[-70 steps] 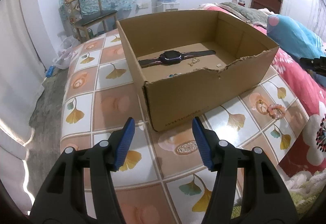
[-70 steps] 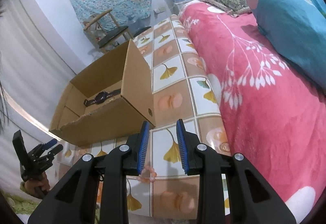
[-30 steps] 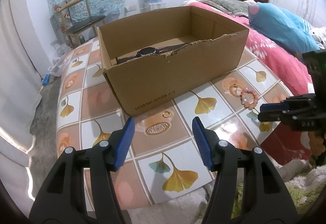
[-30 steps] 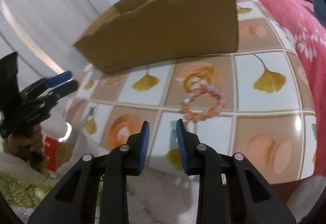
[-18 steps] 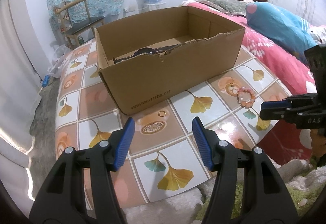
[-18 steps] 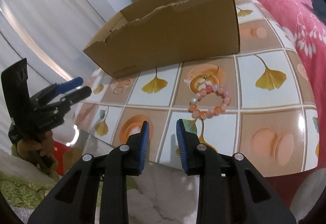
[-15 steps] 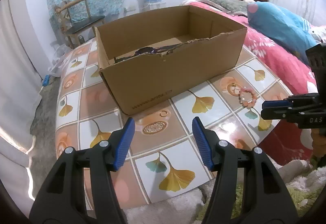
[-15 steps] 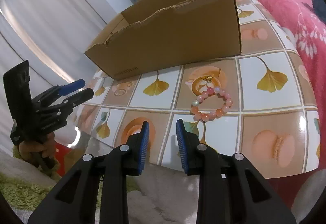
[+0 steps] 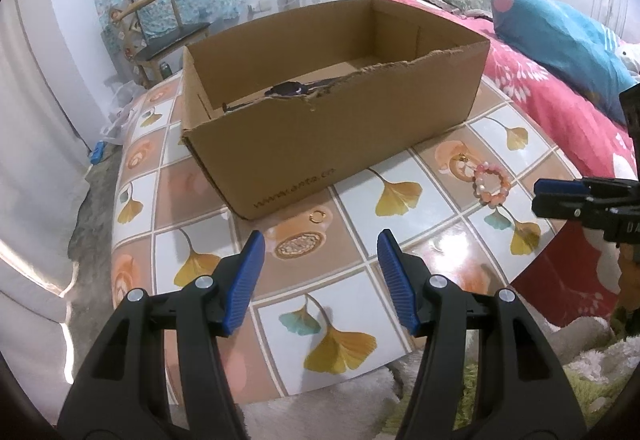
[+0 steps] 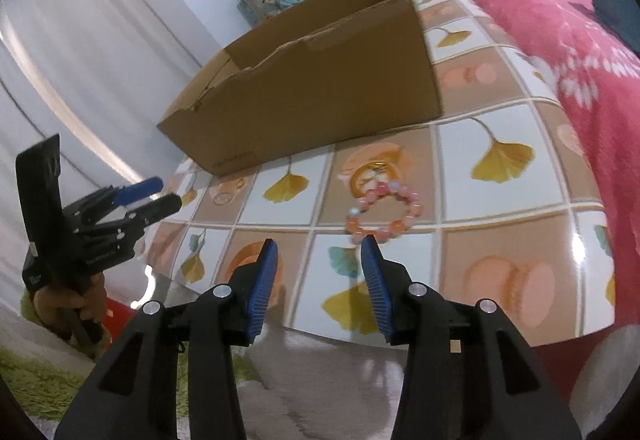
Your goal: Organize jewelry
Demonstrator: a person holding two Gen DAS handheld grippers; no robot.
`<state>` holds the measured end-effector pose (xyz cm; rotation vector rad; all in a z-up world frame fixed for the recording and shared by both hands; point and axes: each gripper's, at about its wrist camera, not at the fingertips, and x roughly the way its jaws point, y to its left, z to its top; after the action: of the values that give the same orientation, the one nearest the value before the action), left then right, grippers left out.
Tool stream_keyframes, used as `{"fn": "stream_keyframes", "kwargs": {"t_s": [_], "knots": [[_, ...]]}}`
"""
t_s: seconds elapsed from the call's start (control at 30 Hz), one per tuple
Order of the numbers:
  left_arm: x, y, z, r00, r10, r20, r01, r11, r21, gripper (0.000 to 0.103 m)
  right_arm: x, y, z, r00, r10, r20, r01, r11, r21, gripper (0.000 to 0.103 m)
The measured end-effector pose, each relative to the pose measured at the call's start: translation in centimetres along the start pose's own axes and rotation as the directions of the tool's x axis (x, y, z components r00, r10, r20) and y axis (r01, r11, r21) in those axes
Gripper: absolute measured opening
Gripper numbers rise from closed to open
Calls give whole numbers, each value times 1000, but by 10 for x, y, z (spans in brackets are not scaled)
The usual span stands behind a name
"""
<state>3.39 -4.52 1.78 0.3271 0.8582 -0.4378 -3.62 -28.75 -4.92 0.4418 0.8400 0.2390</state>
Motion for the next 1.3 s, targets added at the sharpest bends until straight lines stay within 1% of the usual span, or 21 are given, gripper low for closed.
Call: {"fn": "stream_keyframes", "kwargs": {"t_s": [0.23, 0.3, 0.43, 0.57, 0.63, 0.67, 0.77, 0.83, 0.93, 1.0, 1.1, 1.17, 1.3], "knots": [[4, -15, 2, 1000, 15, -28, -15, 1000, 12, 56, -15, -23, -4, 998, -37, 57, 37, 999, 13, 43], [6, -18, 2, 999, 18, -39, -18, 1000, 7, 57, -18, -26, -6, 996, -49, 68, 49, 999, 2, 43], [11, -24, 1, 997, 38, -64, -39, 999, -8, 57, -20, -34, -12, 996, -48, 71, 48, 999, 0, 43], [13, -29, 3, 996, 47, -71, -48, 999, -18, 57, -26, -48, -14, 995, -56, 85, 54, 998, 26, 43], [14, -33, 5, 997, 36, -66, -38, 999, -21, 57, -33, -57, -12, 993, -73, 97, 69, 997, 46, 43], [15, -34, 6, 997, 31, -67, -33, 999, -22, 57, -37, -62, -11, 991, -86, 99, 81, 995, 53, 43], [18, -40, 10, 998, 14, -62, -16, 1000, -17, 57, -61, -75, 0, 978, -170, 121, 166, 985, 45, 43], [19, -43, 13, 999, -5, -48, 4, 1000, -13, 57, -82, -92, 13, 974, -192, 121, 184, 980, 72, 43], [21, -45, 15, 999, -38, -37, 37, 999, -27, 57, -98, -123, 35, 975, -209, 74, 195, 967, 164, 40], [22, -44, 15, 998, -60, -36, 59, 997, -40, 57, -97, -147, 46, 983, -180, 29, 163, 941, 297, 37], [23, -44, 17, 996, -88, -32, 86, 995, -43, 57, -83, -170, 48, 988, -153, -21, 145, 869, 473, 36], [22, -42, 20, 995, -100, -30, 99, 994, -35, 57, -76, -176, 47, 986, -164, -33, 156, 826, 542, 35], [22, -34, 24, 989, -143, -21, 142, 989, -42, 57, -59, -186, 45, 984, -170, -55, 161, 711, 684, 35]]}}
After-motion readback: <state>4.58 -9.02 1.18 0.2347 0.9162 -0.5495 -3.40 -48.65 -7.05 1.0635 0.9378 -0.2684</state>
